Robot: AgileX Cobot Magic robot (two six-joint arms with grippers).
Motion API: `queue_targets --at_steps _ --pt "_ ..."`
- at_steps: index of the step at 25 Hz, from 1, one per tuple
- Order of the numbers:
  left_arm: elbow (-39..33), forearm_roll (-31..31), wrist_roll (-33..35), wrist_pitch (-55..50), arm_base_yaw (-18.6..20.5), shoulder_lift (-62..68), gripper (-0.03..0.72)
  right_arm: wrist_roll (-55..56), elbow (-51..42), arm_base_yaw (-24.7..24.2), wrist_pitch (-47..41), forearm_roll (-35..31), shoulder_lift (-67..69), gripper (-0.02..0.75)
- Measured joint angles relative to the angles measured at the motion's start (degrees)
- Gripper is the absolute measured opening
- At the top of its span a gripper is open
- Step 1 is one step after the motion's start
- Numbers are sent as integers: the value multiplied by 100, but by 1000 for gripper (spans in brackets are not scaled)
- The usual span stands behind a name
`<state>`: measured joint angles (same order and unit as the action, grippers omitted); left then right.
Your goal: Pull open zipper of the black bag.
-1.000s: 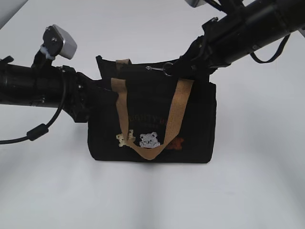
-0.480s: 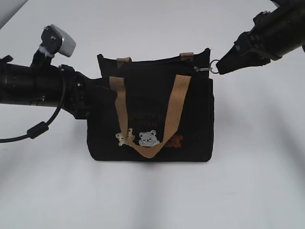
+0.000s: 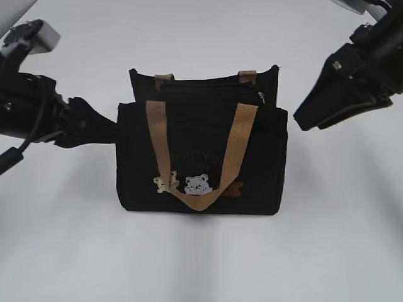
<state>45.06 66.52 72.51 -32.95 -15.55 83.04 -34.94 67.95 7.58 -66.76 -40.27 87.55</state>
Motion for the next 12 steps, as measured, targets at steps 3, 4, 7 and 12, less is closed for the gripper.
queue_targets --at_steps 3,4,7,12 --pt "0 -1522 -1969 -157 0 -566 326 973 0 0 -219 746 -261 312" --pt "0 -1899 -2451 -222 0 -737 321 1221 -11 0 -233 1048 -385 305" --pt "-72 -3019 -3819 -416 0 -1389 313 1780 -227 0 -233 1714 -964 297" --pt "-410 -4577 -5730 -1033 0 -2676 302 2128 -1237 0 -244 2398 -2408 296"
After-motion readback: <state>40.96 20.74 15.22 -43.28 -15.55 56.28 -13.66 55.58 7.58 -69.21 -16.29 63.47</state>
